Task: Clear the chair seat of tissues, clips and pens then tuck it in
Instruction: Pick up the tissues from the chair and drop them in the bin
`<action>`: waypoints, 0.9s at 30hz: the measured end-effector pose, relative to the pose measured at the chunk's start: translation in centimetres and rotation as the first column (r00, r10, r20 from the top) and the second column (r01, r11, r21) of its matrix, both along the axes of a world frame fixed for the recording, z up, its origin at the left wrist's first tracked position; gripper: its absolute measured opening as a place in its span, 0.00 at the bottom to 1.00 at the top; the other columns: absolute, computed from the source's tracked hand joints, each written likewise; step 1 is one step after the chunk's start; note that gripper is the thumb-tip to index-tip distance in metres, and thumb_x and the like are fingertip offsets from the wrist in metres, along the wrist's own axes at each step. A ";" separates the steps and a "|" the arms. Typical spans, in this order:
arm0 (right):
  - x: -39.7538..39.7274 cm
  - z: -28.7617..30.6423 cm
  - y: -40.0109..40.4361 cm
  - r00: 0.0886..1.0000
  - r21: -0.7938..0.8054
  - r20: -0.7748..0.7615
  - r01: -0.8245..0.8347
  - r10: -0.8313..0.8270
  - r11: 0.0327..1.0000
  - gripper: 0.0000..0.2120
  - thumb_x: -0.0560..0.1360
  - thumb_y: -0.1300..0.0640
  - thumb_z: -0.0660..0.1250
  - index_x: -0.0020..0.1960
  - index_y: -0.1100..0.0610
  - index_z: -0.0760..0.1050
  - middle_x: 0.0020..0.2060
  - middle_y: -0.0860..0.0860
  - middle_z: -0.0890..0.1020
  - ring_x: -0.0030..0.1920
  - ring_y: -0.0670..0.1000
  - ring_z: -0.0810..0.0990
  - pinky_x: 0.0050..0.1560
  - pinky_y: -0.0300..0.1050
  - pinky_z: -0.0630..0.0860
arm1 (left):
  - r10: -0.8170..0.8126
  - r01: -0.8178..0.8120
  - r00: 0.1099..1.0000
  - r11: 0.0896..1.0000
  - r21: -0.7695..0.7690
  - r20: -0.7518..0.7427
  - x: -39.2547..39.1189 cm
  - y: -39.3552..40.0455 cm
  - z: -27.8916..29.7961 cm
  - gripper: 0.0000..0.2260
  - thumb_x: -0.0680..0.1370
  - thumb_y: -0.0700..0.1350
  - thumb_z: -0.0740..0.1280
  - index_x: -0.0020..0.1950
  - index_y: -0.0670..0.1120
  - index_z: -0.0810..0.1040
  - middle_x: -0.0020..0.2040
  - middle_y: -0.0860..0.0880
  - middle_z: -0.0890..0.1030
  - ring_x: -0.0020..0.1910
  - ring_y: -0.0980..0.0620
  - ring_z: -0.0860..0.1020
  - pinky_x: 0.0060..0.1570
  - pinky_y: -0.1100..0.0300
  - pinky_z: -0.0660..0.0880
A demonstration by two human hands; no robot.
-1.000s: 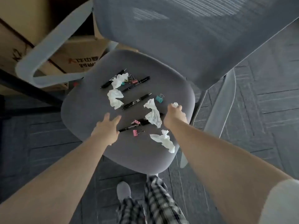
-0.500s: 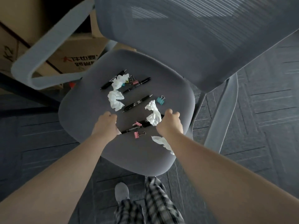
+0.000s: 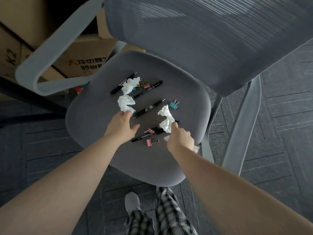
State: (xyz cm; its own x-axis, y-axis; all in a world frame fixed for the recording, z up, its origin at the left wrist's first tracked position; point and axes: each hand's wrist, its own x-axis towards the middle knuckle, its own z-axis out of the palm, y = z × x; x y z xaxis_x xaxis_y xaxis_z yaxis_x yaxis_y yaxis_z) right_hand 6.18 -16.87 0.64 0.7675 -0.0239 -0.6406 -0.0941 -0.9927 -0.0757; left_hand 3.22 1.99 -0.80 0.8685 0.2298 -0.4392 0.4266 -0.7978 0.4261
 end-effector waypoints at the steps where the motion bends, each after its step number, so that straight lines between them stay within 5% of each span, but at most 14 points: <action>1: 0.4 0.4 0.2 0.998 0.015 0.065 -0.020 0.019 1.000 0.20 0.73 0.62 0.64 0.63 0.55 0.64 0.55 0.55 0.78 0.59 0.58 0.71 0.51 0.52 0.70 | -0.021 0.020 0.999 1.000 0.022 0.048 0.2 0.2 0.0 0.20 0.74 0.48 0.70 0.61 0.38 0.71 0.53 0.40 0.75 0.51 0.40 0.75 0.45 0.49 0.74; 7: 3.6 0.1 1.8 0.986 0.239 0.168 -0.018 -0.023 0.971 0.18 0.75 0.63 0.61 0.63 0.56 0.63 0.57 0.57 0.72 0.59 0.60 0.69 0.47 0.51 0.71 | 0.029 -0.035 0.996 0.997 0.068 0.085 4.1 1.2 0.0 0.33 0.72 0.44 0.73 0.73 0.47 0.61 0.63 0.38 0.64 0.49 0.40 0.76 0.45 0.49 0.75; 15: 5.8 -3.6 2.9 0.990 0.229 0.140 -0.004 -0.029 0.973 0.18 0.75 0.61 0.65 0.62 0.56 0.64 0.60 0.58 0.67 0.52 0.63 0.76 0.40 0.49 0.71 | -0.075 0.090 0.993 0.980 0.176 -0.089 8.2 3.2 -2.5 0.44 0.71 0.46 0.74 0.76 0.62 0.47 0.77 0.43 0.46 0.54 0.36 0.77 0.47 0.50 0.76; 18: 6.0 -4.4 2.6 0.995 0.202 0.101 -0.034 0.014 0.979 0.18 0.74 0.64 0.65 0.62 0.56 0.65 0.57 0.58 0.71 0.55 0.62 0.75 0.42 0.49 0.69 | -0.125 0.130 0.990 0.987 0.092 -0.061 8.5 3.6 -3.8 0.38 0.71 0.42 0.72 0.74 0.59 0.56 0.75 0.45 0.56 0.55 0.40 0.77 0.44 0.54 0.74; 21: 6.4 -4.4 2.2 0.993 0.198 0.109 -0.069 0.048 0.978 0.18 0.73 0.68 0.64 0.60 0.57 0.67 0.56 0.57 0.74 0.56 0.61 0.73 0.42 0.48 0.68 | -0.126 0.121 0.990 0.989 0.082 0.064 8.6 3.4 -4.4 0.24 0.71 0.36 0.67 0.67 0.45 0.69 0.65 0.42 0.67 0.48 0.37 0.77 0.41 0.52 0.74; 27: 7.1 -3.7 1.8 0.986 0.230 0.152 -0.107 0.073 0.967 0.14 0.72 0.69 0.60 0.55 0.58 0.70 0.53 0.56 0.75 0.54 0.59 0.72 0.39 0.46 0.67 | -0.155 0.130 0.971 0.982 0.140 0.182 8.7 3.4 -4.2 0.04 0.73 0.33 0.64 0.46 0.35 0.75 0.55 0.40 0.72 0.38 0.38 0.77 0.35 0.50 0.73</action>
